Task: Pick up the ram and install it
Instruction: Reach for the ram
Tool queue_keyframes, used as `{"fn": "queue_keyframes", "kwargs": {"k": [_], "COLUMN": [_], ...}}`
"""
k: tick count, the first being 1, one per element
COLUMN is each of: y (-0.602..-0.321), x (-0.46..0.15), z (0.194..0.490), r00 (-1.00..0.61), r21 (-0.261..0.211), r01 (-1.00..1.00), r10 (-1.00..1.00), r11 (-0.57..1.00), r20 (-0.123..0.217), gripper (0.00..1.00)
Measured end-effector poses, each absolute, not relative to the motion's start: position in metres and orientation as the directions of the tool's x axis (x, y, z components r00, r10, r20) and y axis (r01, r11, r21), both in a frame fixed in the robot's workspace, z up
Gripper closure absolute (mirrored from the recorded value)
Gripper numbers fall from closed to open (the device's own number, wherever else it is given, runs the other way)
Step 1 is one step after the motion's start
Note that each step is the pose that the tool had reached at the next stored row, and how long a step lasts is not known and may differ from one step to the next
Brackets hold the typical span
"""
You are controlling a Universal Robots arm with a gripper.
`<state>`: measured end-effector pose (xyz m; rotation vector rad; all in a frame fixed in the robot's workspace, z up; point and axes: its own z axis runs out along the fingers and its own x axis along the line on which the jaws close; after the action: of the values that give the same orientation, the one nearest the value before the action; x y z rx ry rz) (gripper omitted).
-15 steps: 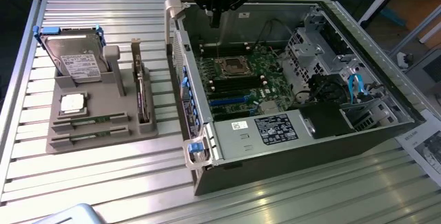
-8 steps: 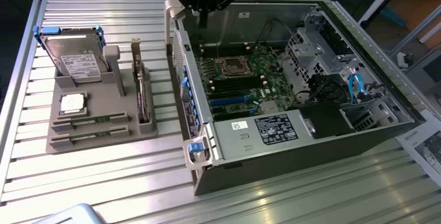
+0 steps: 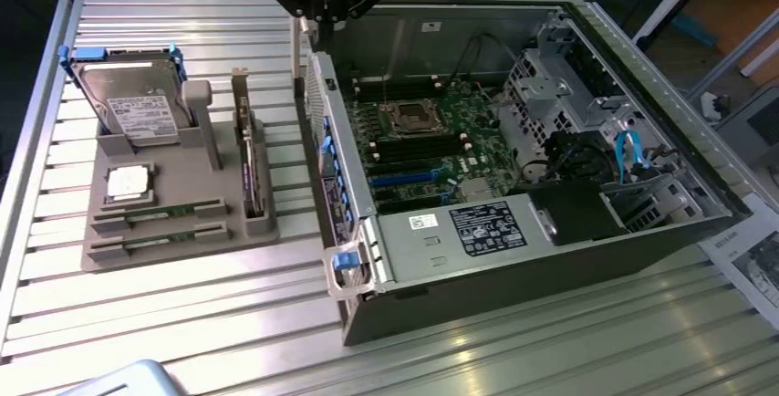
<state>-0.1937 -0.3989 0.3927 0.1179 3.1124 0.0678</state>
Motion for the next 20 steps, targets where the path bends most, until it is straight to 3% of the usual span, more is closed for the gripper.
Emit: {"fn": "queue_keyframes", "kwargs": {"k": [20], "y": [-0.399], "x": [-0.263], "z": [0.393], "r00": [-0.997], "r21": [0.044], "r01": [0.075], "r10": [0.076], "r11": [0.996], "r20": [-0.025], "gripper": [0.90]}}
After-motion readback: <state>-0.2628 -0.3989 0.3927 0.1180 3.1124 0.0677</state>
